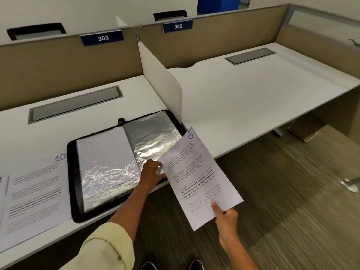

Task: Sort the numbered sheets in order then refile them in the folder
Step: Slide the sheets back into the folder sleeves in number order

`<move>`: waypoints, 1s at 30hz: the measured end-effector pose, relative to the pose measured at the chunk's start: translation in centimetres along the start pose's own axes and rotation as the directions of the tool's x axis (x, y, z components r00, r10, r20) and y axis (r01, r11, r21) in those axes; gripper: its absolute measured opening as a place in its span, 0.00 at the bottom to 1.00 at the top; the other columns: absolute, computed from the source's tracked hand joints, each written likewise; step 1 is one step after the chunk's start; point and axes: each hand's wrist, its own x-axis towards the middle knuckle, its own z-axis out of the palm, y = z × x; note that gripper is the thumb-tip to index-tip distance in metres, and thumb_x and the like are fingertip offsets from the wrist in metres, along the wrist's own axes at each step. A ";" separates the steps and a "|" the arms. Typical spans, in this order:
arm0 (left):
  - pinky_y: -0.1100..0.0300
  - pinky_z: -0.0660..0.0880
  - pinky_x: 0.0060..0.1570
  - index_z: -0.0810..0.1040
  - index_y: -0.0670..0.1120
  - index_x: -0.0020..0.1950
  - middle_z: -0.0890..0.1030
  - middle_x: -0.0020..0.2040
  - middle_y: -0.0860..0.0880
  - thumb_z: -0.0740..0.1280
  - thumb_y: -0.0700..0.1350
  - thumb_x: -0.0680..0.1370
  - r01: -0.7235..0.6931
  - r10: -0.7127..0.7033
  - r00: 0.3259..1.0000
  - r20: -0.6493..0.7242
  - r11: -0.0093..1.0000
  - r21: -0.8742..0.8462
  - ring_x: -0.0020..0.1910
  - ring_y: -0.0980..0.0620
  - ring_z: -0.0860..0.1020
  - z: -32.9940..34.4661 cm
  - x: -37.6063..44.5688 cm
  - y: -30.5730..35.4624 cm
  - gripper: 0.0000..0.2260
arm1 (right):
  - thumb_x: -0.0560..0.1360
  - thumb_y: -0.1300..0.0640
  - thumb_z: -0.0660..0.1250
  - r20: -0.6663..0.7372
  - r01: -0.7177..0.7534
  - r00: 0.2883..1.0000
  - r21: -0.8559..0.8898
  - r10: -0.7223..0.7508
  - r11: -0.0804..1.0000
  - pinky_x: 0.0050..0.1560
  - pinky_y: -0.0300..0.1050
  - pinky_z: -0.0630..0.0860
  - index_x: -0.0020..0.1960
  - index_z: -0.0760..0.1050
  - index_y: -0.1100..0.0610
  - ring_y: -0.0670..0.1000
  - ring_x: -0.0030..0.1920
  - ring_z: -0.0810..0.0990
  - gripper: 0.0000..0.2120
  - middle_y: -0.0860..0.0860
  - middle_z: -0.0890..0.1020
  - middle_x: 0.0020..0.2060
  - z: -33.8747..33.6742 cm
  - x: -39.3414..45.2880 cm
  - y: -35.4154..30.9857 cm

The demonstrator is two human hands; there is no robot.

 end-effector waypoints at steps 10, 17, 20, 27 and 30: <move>0.55 0.70 0.43 0.83 0.37 0.41 0.80 0.42 0.41 0.69 0.37 0.76 -0.028 0.030 0.999 -0.044 0.998 0.055 0.43 0.46 0.76 -0.7 -0.5 0.7 0.06 | 0.76 0.64 0.71 -0.011 -0.004 1.000 0.060 0.005 0.998 0.60 0.55 0.79 0.61 0.77 0.59 0.53 0.54 0.83 0.14 0.54 0.84 0.53 -1.5 0.4 -1.1; 0.49 0.72 0.43 0.78 0.38 0.35 0.80 0.40 0.37 0.63 0.34 0.77 0.008 -0.003 0.999 -0.047 0.995 0.103 0.41 0.41 0.77 -1.2 -0.5 0.9 0.11 | 0.76 0.64 0.71 -0.012 0.033 0.999 0.085 -0.032 0.996 0.50 0.46 0.79 0.61 0.77 0.58 0.54 0.54 0.83 0.15 0.54 0.84 0.53 -1.8 -0.2 -0.8; 0.51 0.73 0.41 0.79 0.36 0.35 0.81 0.37 0.40 0.65 0.34 0.75 0.075 -0.072 0.993 -0.091 0.997 0.031 0.38 0.44 0.77 -1.3 -0.3 1.0 0.10 | 0.75 0.64 0.71 -0.004 0.039 0.999 0.094 -0.039 0.995 0.51 0.48 0.80 0.59 0.77 0.56 0.53 0.53 0.83 0.13 0.53 0.84 0.52 -1.7 -0.3 -0.8; 0.62 0.62 0.37 0.75 0.43 0.30 0.79 0.33 0.47 0.76 0.40 0.71 0.200 -0.240 0.945 -0.223 0.961 -0.189 0.34 0.52 0.73 -1.5 -0.3 1.0 0.13 | 0.75 0.65 0.71 -0.018 0.061 0.998 0.123 -0.060 0.990 0.56 0.52 0.79 0.56 0.77 0.54 0.52 0.53 0.82 0.12 0.53 0.84 0.52 -2.4 -0.6 -0.8; 0.60 0.63 0.40 0.77 0.43 0.31 0.80 0.33 0.46 0.74 0.43 0.73 0.185 -0.231 0.948 -0.218 0.960 -0.211 0.36 0.50 0.76 -1.3 -0.1 0.5 0.12 | 0.75 0.66 0.71 -0.032 0.073 0.997 0.134 -0.069 0.988 0.57 0.53 0.78 0.56 0.77 0.55 0.52 0.53 0.82 0.13 0.53 0.83 0.52 -3.0 -0.7 -0.7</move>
